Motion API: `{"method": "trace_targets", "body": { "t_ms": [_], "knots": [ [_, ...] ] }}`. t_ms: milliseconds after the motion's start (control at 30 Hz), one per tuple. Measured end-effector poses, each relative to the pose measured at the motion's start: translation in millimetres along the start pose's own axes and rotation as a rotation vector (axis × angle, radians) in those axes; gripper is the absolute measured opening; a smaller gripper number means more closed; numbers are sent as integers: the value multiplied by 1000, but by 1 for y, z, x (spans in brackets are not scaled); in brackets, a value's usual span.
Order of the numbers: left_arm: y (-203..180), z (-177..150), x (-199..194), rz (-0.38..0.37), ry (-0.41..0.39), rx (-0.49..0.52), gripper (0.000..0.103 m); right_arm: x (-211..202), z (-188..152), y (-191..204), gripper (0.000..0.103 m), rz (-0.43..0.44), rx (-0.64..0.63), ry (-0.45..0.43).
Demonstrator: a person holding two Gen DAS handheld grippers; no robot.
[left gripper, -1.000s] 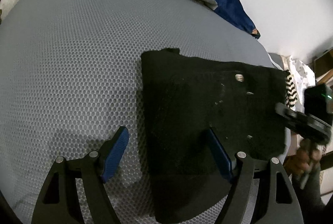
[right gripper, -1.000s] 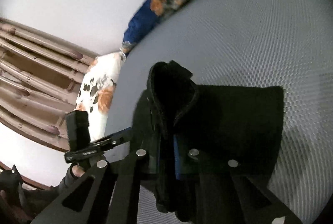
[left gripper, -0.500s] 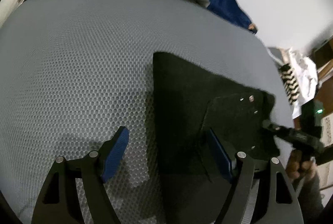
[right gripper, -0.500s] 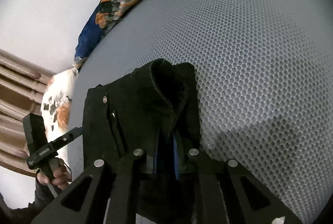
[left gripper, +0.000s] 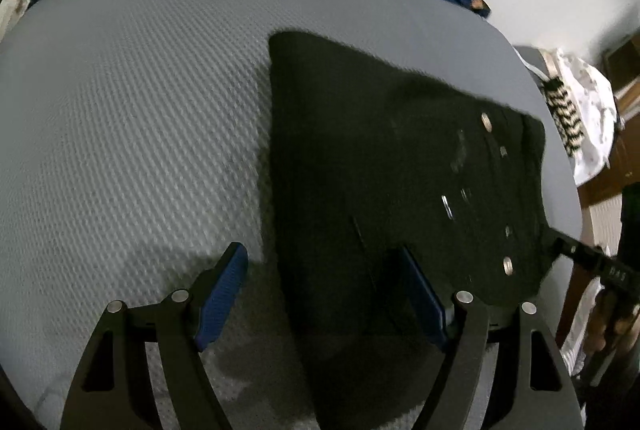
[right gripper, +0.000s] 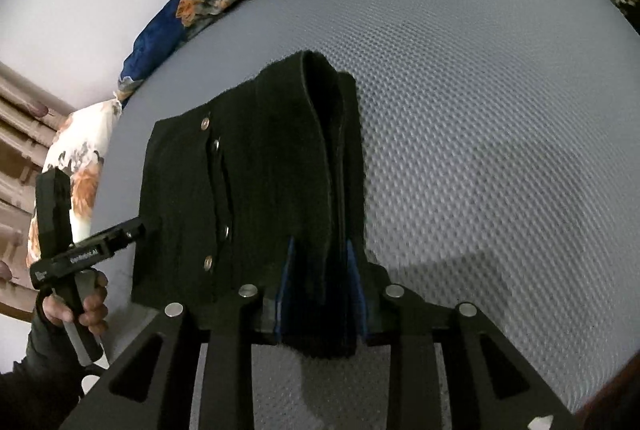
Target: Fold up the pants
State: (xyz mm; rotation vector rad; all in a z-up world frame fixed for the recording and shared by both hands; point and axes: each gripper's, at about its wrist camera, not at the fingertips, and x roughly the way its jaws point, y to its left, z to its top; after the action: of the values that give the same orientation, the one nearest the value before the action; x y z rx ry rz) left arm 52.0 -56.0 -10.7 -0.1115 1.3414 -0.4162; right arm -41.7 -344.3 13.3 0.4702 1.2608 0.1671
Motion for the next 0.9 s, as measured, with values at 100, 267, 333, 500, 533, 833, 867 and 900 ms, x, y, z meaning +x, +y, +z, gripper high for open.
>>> {"method": "trace_targets", "body": {
  "t_ms": [100, 267, 333, 500, 533, 833, 867, 900],
  "knots": [
    [-3, -15, -3, -6, 1, 17, 77, -5, -9, 4, 25, -18, -12, 4],
    [-14, -34, -4, 36, -31, 94, 77, 1, -19, -4, 26, -21, 7, -3],
    [-14, -34, -4, 40, -36, 89, 77, 3, -18, -8, 30, -16, 27, 2],
    [-17, -33, -4, 44, -37, 76, 78, 1, -16, -13, 34, -12, 30, 14],
    [-17, -32, -5, 44, -37, 63, 78, 0, -14, -12, 35, -15, 25, 15],
    [-14, -29, -18, 87, -72, 57, 77, -6, 7, -6, 49, 28, -41, 25],
    [-13, -27, -19, 92, -71, 53, 77, -3, 10, -7, 49, 37, -38, 32],
    [-11, -26, -19, 96, -70, 49, 77, 0, 12, -7, 49, 37, -39, 36]
  ]
}}
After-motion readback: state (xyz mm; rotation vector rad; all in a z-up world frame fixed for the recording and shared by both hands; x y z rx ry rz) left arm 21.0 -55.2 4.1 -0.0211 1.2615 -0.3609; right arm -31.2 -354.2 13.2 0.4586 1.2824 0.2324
